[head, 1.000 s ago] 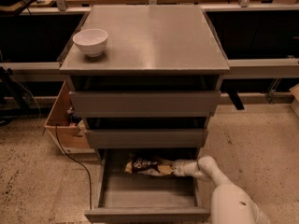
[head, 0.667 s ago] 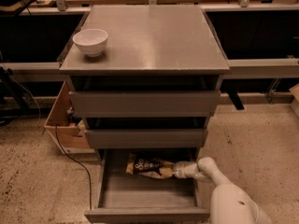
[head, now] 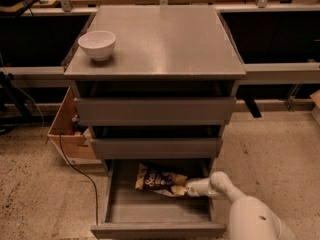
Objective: Place brown chip bag into bottom drawer
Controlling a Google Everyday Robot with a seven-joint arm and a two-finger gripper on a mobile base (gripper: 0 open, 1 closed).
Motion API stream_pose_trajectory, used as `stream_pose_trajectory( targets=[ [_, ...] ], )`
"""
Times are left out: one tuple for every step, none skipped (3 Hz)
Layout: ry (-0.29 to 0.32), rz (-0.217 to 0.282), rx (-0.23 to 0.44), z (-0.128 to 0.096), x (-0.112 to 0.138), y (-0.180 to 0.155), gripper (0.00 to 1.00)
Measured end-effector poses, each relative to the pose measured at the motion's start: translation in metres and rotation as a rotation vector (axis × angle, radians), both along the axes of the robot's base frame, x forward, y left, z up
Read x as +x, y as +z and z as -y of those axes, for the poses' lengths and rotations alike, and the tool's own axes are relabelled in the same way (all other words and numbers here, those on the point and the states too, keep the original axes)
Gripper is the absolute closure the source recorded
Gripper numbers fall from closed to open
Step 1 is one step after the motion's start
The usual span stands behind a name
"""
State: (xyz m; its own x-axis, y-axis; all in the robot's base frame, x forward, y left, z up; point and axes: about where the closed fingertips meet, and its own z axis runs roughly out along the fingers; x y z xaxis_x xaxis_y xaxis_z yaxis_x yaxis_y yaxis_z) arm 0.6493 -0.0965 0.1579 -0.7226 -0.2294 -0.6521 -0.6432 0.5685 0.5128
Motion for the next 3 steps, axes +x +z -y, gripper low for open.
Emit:
stream_pose_trajectory(
  targets=[
    [-0.018, 0.003, -0.014, 0.009, -0.007, 0.001, 0.06],
    [-0.057, 0.019, -0.014, 0.026, -0.012, 0.009, 0.0],
    [-0.147, 0.11, -0.042, 0.069, -0.011, 0.047, 0.0]
  ],
)
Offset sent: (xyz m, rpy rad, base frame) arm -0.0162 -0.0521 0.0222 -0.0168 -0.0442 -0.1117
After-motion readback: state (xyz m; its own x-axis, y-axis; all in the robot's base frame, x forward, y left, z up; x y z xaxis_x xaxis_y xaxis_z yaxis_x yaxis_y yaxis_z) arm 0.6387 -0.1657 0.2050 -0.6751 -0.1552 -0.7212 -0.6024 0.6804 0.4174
